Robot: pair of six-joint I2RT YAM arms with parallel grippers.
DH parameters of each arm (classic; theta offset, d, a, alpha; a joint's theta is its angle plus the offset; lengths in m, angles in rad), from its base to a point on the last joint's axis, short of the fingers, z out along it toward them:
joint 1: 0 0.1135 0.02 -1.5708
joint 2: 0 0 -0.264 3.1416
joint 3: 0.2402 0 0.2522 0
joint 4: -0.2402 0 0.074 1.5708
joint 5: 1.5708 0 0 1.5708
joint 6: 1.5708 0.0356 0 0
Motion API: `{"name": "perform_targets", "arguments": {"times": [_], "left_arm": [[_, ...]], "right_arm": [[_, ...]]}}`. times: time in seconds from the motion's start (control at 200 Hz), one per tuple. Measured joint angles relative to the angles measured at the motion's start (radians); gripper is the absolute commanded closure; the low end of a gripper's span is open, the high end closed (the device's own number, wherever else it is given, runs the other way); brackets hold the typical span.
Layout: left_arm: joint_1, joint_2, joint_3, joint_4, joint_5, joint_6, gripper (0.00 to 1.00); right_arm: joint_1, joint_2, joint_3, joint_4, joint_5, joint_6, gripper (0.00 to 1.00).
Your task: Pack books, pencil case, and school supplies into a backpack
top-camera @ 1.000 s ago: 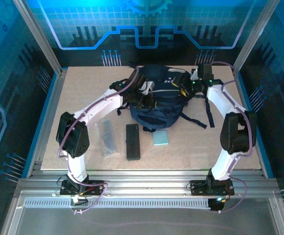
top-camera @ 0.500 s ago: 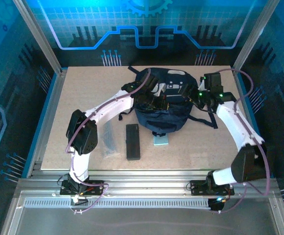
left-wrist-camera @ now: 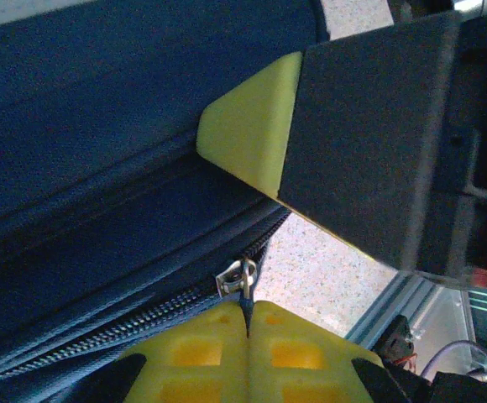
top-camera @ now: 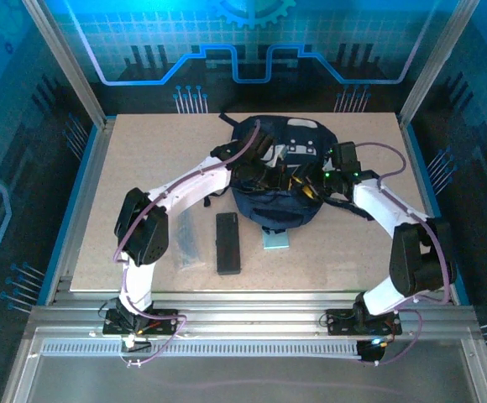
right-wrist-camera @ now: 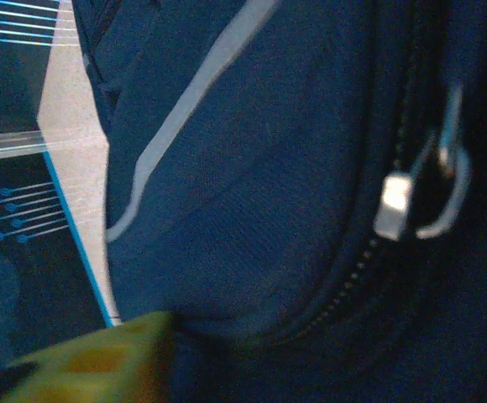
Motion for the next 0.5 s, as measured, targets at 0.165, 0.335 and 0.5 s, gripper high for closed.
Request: {"name": "perform_targets", "arguments": {"times": [0.165,0.335,0.5], "left_arm": [[0.003,-0.002,-0.051,0.014,-0.016,0.024,1.00],[0.053,-0.053,-0.123,-0.031,-0.013,0.113,1.00],[0.105,-0.091,-0.178,-0.122,-0.064,0.222,1.00]], "right_arm": [[-0.002,0.028,-0.005,0.078,-0.018,0.039,1.00],[-0.003,0.029,0.036,0.021,-0.010,-0.023,1.00],[-0.021,0.037,0.106,-0.049,-0.038,-0.072,1.00]]}}
